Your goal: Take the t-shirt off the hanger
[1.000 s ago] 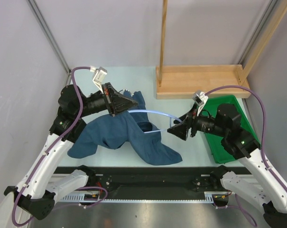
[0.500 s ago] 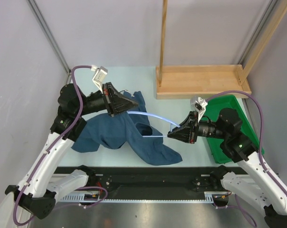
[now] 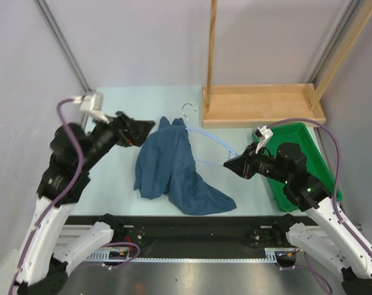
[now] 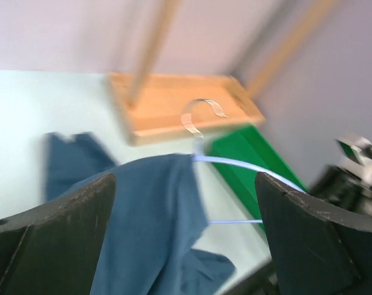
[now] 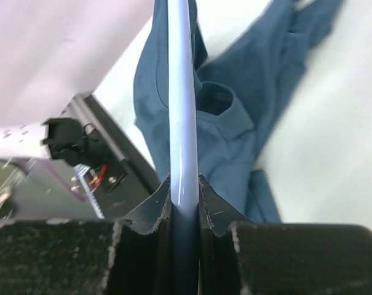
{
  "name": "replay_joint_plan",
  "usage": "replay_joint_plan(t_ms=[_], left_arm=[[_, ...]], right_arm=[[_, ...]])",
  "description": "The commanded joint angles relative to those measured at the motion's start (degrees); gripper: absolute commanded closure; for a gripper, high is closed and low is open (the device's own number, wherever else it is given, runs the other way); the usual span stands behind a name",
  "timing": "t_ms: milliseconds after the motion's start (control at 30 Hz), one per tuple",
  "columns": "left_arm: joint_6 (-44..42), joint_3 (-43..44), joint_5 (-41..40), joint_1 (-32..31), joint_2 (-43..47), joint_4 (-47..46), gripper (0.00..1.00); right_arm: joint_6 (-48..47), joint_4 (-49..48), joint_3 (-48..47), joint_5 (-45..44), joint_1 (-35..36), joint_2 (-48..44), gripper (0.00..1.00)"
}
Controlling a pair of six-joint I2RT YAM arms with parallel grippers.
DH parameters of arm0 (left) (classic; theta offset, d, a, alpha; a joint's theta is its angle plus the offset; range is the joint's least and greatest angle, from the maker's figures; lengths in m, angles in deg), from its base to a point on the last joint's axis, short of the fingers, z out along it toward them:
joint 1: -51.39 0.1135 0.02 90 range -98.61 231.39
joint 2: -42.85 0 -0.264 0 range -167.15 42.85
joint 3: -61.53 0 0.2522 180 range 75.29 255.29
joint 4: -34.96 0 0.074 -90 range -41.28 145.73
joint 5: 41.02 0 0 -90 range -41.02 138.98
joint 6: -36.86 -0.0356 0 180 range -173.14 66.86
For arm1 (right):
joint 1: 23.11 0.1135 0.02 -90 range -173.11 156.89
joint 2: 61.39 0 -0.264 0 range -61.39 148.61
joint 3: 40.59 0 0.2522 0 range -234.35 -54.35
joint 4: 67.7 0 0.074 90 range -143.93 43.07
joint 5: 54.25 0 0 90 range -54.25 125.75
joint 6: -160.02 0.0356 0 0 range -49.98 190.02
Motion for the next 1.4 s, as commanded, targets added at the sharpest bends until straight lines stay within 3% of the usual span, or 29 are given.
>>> replay_joint_plan(t_ms=[0,100,300,367,467,833,1000,1100,1167,1200,1233,1367], left_arm=[[0.8,-7.1,-26.7,0.0,9.1,6.1,0.0],[2.2,-11.9,-30.3,0.0,12.6,10.2,0.0],[4.1,-18.8,-12.8,0.0,4.6,12.2,0.01],[5.2,-20.8,-8.5,0.0,2.0,11.1,0.12],[6.0,-24.6,-4.1,0.0,2.3,6.3,0.17],[9.1,-31.8,-2.0,0.1,-1.9,-1.3,0.16],[9.9,-31.9,-10.2,0.1,-5.0,-3.5,0.16],[10.6,-32.5,-14.5,1.1,-6.3,-6.2,0.23],[10.9,-33.5,-12.0,3.5,-8.1,-8.7,0.35],[10.9,-33.7,-6.9,4.6,-9.1,-10.7,0.39],[11.1,-33.5,-4.7,7.5,-10.1,-11.2,0.53],[11.0,-32.3,2.8,13.3,-14.6,-12.1,0.87]], right_arm=[[1.9,-3.2,-0.9,-6.2,-0.5,-3.0,1.0],[2.1,-2.8,-1.0,-7.7,-0.8,-4.5,1.0],[2.1,-3.3,-2.5,-7.0,-1.8,-6.0,1.0],[2.2,-3.3,-3.4,-6.6,-1.8,-6.0,1.0],[2.7,-3.3,-4.2,-6.0,-2.0,-5.8,1.0],[3.9,-3.7,-4.9,-4.3,-2.1,-7.0,1.0],[4.1,-3.0,-5.5,-3.9,-2.0,-7.7,1.0],[4.1,-1.9,-6.0,-3.5,-2.1,-8.1,1.0],[4.1,-1.2,-6.4,-3.6,-2.1,-8.4,1.0],[4.1,-0.4,-6.6,-3.7,-2.1,-8.7,1.0],[4.0,-0.2,-7.0,-3.7,-2.0,-9.1,1.0],[3.6,2.6,-8.6,-4.5,-2.1,-9.9,1.0]])
